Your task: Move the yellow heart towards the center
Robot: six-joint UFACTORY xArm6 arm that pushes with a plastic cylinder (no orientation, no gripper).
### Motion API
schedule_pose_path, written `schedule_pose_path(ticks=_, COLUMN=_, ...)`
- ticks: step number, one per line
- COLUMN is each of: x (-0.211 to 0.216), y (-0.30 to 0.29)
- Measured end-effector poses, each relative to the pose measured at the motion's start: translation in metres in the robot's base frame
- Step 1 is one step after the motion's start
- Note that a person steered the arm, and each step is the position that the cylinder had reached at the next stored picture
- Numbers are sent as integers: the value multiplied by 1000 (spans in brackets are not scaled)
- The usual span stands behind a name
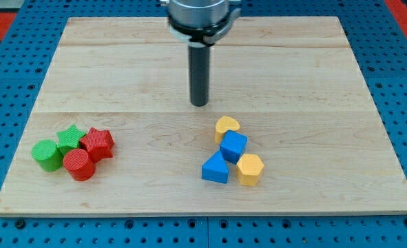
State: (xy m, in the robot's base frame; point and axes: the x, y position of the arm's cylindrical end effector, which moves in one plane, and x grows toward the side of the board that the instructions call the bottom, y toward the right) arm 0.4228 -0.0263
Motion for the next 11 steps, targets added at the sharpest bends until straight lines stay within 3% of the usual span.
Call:
schedule_pose_path(ticks=1, x=18, y=-35)
schedule_pose_path(ticks=2, x=63, y=-37)
schedule_pose_path(ticks=3, x=93, y=-26)
schedule_pose_path(ticks=5, x=93, y=37)
schedule_pose_path(ticks=7, x=76, y=61)
schedule_pose_path(ticks=10, x=16, y=93)
schedule_pose_path(ticks=11, x=-13, y=38)
